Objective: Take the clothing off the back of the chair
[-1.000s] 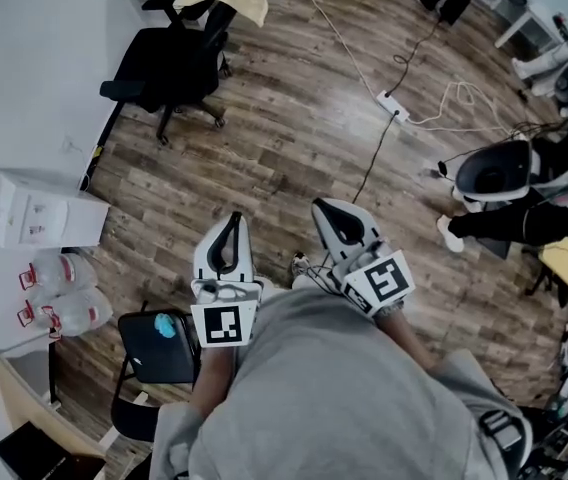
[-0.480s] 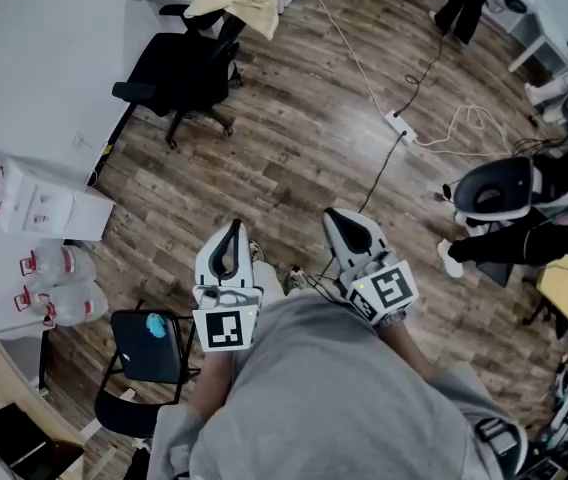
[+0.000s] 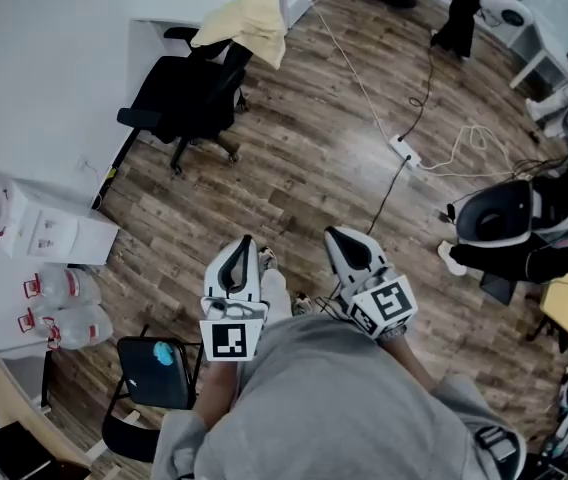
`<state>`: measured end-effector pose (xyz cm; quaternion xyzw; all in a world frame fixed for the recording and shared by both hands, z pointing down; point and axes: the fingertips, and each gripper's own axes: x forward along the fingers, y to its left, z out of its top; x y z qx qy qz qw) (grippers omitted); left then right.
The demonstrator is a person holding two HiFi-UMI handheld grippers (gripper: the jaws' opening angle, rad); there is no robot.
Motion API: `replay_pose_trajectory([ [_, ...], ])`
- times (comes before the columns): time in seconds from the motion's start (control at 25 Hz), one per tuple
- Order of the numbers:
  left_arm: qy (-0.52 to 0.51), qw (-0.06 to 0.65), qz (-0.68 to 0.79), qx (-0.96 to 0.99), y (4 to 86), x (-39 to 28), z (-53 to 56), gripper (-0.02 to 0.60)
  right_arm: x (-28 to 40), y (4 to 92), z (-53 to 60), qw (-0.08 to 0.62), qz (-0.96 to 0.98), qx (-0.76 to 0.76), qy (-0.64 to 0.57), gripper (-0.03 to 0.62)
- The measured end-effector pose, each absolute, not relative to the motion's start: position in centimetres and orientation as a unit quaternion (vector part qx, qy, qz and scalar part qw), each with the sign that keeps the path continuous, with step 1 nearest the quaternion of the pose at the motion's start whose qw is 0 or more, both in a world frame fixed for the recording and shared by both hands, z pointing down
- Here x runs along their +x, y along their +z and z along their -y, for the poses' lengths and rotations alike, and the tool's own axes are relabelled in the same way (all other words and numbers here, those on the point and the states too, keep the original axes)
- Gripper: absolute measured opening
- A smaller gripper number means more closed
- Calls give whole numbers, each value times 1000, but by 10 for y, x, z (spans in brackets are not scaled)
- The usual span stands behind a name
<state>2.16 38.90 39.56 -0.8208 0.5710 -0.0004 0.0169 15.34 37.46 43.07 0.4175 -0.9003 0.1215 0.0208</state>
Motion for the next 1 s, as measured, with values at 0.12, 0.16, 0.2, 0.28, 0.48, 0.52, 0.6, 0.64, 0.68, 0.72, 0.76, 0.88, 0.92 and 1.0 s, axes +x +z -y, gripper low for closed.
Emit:
replay_pose_trajectory([
  [0.12, -11, 22, -565, -825, 394, 18, -365, 32, 149, 428, -354, 22, 897, 424, 122, 34],
  [0.16, -14, 23, -562, -826, 393, 18, -356, 31, 149, 427, -347, 22, 895, 429, 124, 34],
  [0.2, -13, 20, -560, -828, 392, 17, -348, 31, 148, 427, -339, 21, 892, 433, 126, 34],
  [0.28, -5, 11, -554, -833, 390, 15, -333, 31, 147, 426, -326, 17, 887, 442, 131, 34],
  [0.48, 6, 18, -547, -837, 385, 9, -301, 31, 138, 424, -298, 14, 882, 453, 129, 34],
  [0.52, 10, 23, -544, -839, 383, 7, -295, 31, 135, 423, -293, 13, 883, 452, 128, 34],
  [0.6, 16, 19, -539, -842, 381, 2, -283, 31, 128, 422, -285, 12, 885, 448, 128, 34],
  [0.64, 20, 12, -536, -844, 381, 0, -278, 31, 125, 421, -280, 9, 885, 448, 129, 32],
  [0.68, 22, 6, -534, -845, 381, -2, -272, 31, 121, 420, -275, 6, 884, 449, 130, 32],
  [0.72, 25, 4, -532, -847, 380, -5, -266, 31, 118, 419, -270, 4, 884, 449, 131, 32],
  [0.76, 28, 4, -530, -847, 379, -9, -261, 31, 114, 418, -265, 4, 884, 450, 130, 32],
  [0.88, 36, 6, -531, -847, 376, -21, -246, 31, 101, 417, -250, 14, 884, 452, 121, 32],
  [0.92, 39, 4, -531, -846, 376, -26, -242, 31, 97, 419, -246, 20, 883, 453, 119, 32],
  [1.0, 43, 5, -531, -846, 376, -34, -232, 31, 87, 422, -236, 27, 884, 452, 116, 34],
])
